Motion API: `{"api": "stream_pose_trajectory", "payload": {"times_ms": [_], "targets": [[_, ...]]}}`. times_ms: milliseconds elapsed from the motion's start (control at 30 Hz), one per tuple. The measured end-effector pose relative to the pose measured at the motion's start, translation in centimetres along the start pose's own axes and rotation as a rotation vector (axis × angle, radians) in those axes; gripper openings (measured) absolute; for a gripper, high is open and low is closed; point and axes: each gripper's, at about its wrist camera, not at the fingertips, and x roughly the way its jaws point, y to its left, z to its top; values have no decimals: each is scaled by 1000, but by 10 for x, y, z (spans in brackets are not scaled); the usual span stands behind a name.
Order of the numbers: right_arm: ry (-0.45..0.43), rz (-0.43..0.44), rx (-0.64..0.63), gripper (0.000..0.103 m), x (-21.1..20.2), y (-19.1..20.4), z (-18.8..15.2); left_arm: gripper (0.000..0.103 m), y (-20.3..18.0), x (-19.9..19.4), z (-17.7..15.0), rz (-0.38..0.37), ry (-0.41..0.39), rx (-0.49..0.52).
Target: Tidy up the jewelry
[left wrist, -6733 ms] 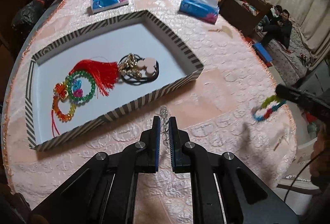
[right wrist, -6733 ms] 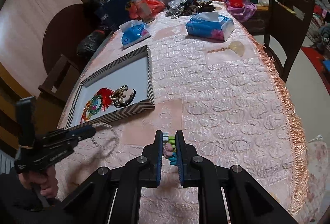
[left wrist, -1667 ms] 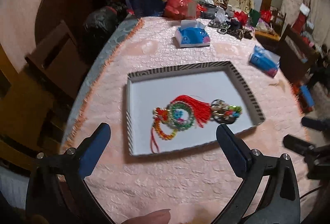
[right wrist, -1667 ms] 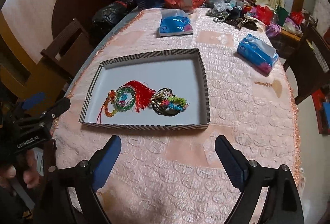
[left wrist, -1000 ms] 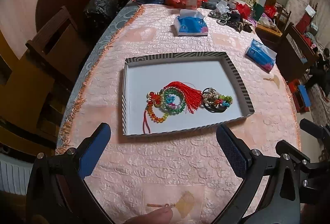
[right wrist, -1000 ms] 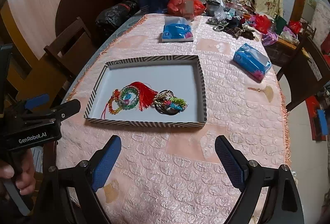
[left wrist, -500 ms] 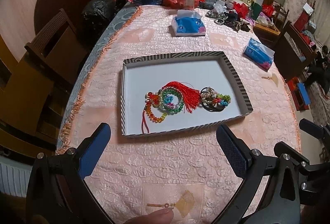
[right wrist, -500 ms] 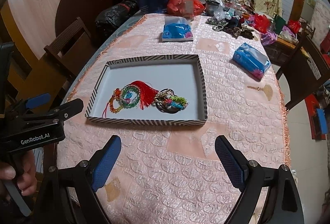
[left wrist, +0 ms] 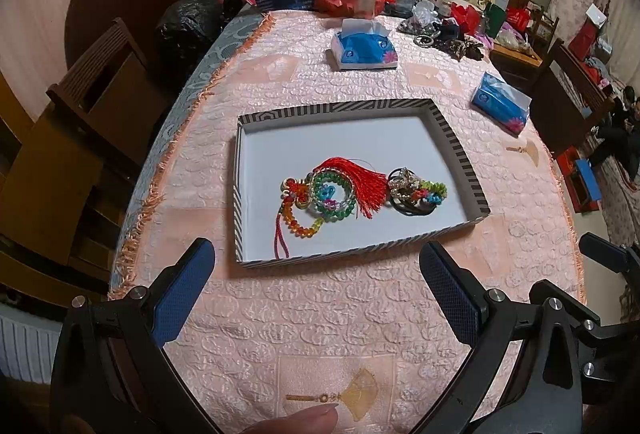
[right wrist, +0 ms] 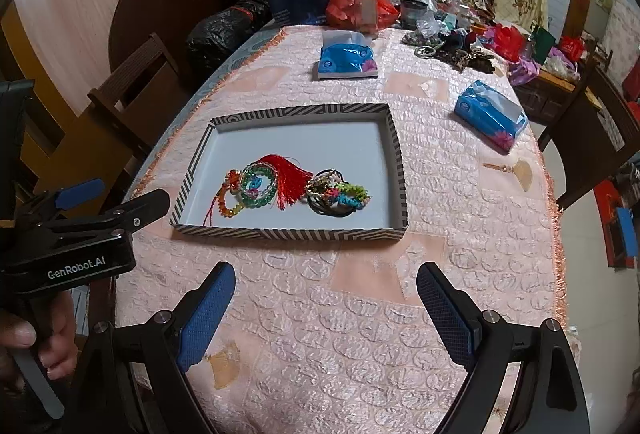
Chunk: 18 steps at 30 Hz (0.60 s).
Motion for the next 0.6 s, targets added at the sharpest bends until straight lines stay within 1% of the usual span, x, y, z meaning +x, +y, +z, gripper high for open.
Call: {"api": "stream_pose_trajectory", "payload": {"times_ms": [600], "targets": [[8, 1, -9, 91, 0, 10, 1, 102, 2, 3, -1, -6, 1, 2]]}}
